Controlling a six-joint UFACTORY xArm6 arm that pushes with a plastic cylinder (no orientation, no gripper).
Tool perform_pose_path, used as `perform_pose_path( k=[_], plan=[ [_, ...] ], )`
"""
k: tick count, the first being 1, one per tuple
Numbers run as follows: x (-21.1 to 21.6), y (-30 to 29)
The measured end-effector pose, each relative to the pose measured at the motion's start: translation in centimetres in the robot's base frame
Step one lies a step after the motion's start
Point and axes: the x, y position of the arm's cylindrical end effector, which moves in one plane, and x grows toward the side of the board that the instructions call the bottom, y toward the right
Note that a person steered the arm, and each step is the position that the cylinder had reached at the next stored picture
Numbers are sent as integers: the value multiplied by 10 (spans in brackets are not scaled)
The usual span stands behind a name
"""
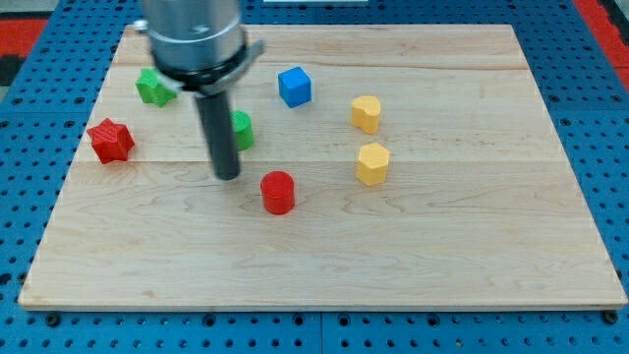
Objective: Push the red circle to the bottom side of the green circle
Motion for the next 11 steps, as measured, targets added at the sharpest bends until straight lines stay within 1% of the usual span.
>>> perform_pose_path(
  k=[1,2,3,4,5,6,7,8,9,10,11],
  plan=[
    [54,-5],
    [63,77],
    [46,79],
    [40,42],
    [52,101],
    [21,106],
    [1,61],
    [14,51],
    [45,48],
    [67,-26],
    [68,-99]
  ],
)
